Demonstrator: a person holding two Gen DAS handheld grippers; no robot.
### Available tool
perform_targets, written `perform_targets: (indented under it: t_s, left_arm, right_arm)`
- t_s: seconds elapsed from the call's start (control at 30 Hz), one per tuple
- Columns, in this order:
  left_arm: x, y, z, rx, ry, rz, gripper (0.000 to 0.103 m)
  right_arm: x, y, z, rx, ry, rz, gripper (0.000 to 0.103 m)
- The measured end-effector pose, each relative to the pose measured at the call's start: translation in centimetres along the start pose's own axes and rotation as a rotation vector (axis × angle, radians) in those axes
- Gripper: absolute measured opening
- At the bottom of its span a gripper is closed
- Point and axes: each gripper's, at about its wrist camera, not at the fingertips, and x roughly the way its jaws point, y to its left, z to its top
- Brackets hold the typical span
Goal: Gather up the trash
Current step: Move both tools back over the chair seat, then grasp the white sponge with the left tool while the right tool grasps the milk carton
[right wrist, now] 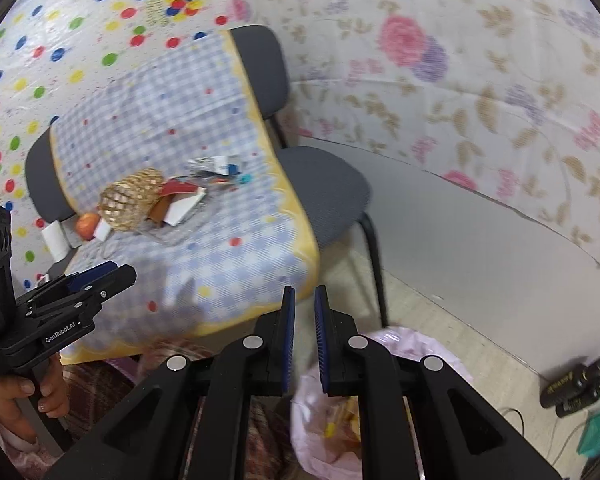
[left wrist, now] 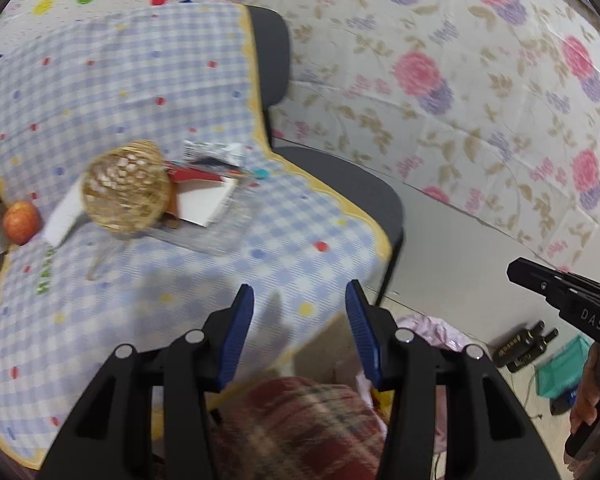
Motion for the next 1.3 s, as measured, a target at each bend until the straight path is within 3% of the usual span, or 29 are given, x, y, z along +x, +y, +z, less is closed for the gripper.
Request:
perform_targets:
  t_s: [0.23, 0.3, 0.37, 0.5, 0.63, 0.83, 1.03, 1.27, 1.3]
  left_arm:
    - [-2.5, 6.7, 1.8, -0.092, -0.048, 0.187, 0.055]
    - [-3.0, 8.6, 2.1, -0.12, -0.06, 0.236, 0.066]
    - [-3.5, 10.8, 2.5, -0.147, -0.069, 0.292, 0.066]
    - [-3.4, 14.7, 3.6, -0.192, -0.059, 0.368, 0.075]
    - [-1.6, 18.4, 5.2, -0.213, -0.024, 0.444, 0.075]
    - [2.3, 23.6, 6.9, -0.239, 0.019, 0.485, 0.075]
    - [6.0, 26.9, 8.9, -0.266, 0.042, 0.452, 0.075]
    - [9.0, 28.4, 9.9, -0.247, 0.067, 0.452, 0.075]
    - [9.2, 28.6, 9.9, -0.246, 0.032, 0.467, 0.075]
  right_arm:
    - [3.6, 5.6, 3.4, -0.126, 0.0, 0.104, 0.014]
    - [4.5, 6.9, 4.4, -0.158, -0.007, 0.118, 0.037]
    - [5.4, 8.0, 5.3, -0.182, -0.019, 0.123, 0.045]
    - [8.8, 10.7, 8.6, -0.255, -0.023, 0.143, 0.045]
    - [13.2, 12.3, 11.6, -0.28, -0.004, 0.162, 0.045]
    - [21.2, 15.6, 15.2, -0.411, 0.032, 0.129, 0.045]
    - [28.4, 17.7, 18.4, -0.512, 0.108, 0.132, 0.045]
    - [33.1, 19.4, 18.2, -0.685, 0.159, 0.016, 0.046]
    - [33.5, 19.6, 18.0, -0.713, 0.162, -0.003, 0.049]
